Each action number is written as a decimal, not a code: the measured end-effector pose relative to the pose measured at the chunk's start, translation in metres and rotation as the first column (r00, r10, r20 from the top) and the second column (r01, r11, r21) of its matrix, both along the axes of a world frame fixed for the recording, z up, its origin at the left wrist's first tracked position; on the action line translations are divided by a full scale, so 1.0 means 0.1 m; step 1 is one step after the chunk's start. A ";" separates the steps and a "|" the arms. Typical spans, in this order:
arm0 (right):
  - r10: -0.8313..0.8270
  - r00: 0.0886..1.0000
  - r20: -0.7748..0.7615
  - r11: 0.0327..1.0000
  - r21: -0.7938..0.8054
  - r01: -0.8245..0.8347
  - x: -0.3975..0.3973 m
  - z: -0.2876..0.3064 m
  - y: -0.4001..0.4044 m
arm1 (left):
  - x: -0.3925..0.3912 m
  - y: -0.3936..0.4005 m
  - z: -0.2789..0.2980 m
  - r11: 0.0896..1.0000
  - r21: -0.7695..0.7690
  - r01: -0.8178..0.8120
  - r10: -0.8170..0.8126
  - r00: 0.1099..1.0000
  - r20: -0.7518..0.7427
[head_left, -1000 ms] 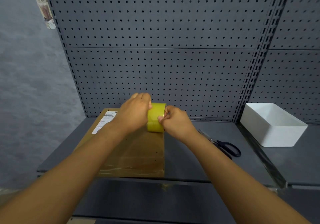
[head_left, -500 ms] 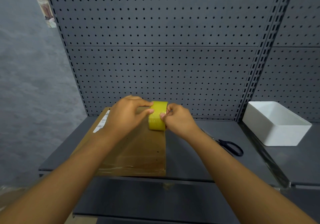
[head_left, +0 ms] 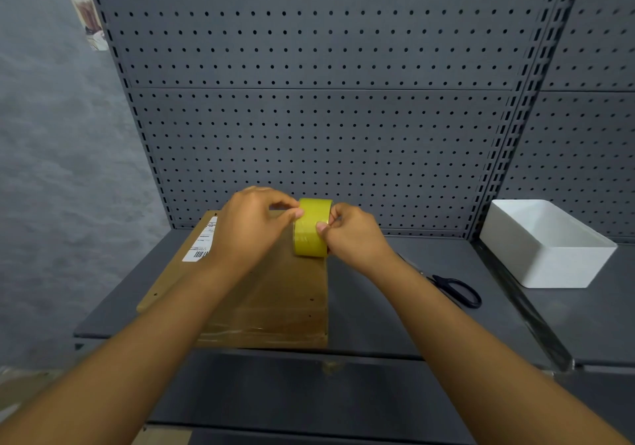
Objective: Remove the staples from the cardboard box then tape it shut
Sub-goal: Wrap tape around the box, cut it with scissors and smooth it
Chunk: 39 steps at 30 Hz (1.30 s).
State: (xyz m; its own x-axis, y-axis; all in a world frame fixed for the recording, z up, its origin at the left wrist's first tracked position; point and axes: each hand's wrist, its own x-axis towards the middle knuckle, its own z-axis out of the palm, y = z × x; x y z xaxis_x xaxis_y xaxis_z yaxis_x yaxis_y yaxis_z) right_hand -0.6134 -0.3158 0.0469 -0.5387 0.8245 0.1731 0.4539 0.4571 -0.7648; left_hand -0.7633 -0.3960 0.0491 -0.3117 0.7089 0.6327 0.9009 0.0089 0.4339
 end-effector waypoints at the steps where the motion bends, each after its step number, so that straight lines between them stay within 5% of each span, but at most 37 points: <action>1: 0.001 1.000 0.002 1.000 0.000 -0.001 0.00 0.00 0.00 | 0.01 0.01 0.03 1.000 -0.002 0.006 -0.006 0.999 0.033; 7: 0.002 1.000 0.008 1.000 -0.003 -0.002 -0.01 0.01 -0.02 | 0.06 0.06 0.14 0.993 -0.121 -0.011 0.019 0.998 0.062; 14: -0.008 1.000 0.019 1.000 0.021 0.007 -0.02 0.01 -0.05 | 0.17 0.17 0.26 0.936 -0.318 -0.151 0.091 0.976 -0.197; 20: -0.057 0.997 0.043 0.997 0.052 0.055 -0.04 0.03 -0.05 | 0.19 0.20 0.29 0.888 -0.455 -0.068 0.032 0.996 -0.087; 30: -0.056 0.997 0.048 0.997 0.049 0.054 -0.04 0.03 -0.04 | 0.18 0.10 0.24 0.969 -0.245 0.029 -0.003 0.994 0.107; 39: -0.049 0.998 0.036 0.997 0.063 0.047 -0.05 0.02 -0.03 | 0.17 0.18 0.10 0.995 -0.099 -0.010 0.001 0.997 -0.082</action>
